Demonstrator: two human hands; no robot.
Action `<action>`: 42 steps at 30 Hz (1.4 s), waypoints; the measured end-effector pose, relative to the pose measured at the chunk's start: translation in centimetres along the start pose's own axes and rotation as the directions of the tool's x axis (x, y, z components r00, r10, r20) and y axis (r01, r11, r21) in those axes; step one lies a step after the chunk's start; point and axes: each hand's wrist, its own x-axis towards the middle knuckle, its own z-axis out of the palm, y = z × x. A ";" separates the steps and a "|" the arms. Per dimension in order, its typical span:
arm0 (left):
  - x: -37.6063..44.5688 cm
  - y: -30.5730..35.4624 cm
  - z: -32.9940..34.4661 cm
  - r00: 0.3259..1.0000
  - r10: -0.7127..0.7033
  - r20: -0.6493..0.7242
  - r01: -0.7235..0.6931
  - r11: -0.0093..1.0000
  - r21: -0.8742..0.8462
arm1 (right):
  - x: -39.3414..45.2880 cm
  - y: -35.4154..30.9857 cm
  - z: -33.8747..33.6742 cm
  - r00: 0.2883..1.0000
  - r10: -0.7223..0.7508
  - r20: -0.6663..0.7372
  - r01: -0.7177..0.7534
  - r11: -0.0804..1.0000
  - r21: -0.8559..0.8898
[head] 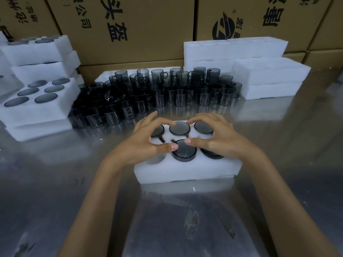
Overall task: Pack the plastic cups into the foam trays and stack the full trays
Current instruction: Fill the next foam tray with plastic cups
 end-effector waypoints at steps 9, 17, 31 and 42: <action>0.7 -0.4 0.5 0.996 -0.014 -0.087 0.007 0.997 -0.072 | 0.5 0.3 0.7 0.993 0.086 -0.082 -0.086 0.996 0.005; 3.1 -3.5 0.6 0.854 -0.089 -0.513 -0.092 0.944 -0.316 | 2.2 0.9 0.8 0.993 0.077 -0.094 -0.072 0.996 0.061; 8.5 -10.3 -0.7 0.747 -0.176 -0.641 0.320 0.941 0.114 | 3.2 3.3 0.8 0.974 0.130 -0.184 -0.053 0.926 0.374; 7.5 -10.0 -0.2 0.699 -0.117 -0.706 0.254 0.963 0.091 | 3.0 3.5 1.1 0.974 0.104 -0.202 -0.018 0.922 0.387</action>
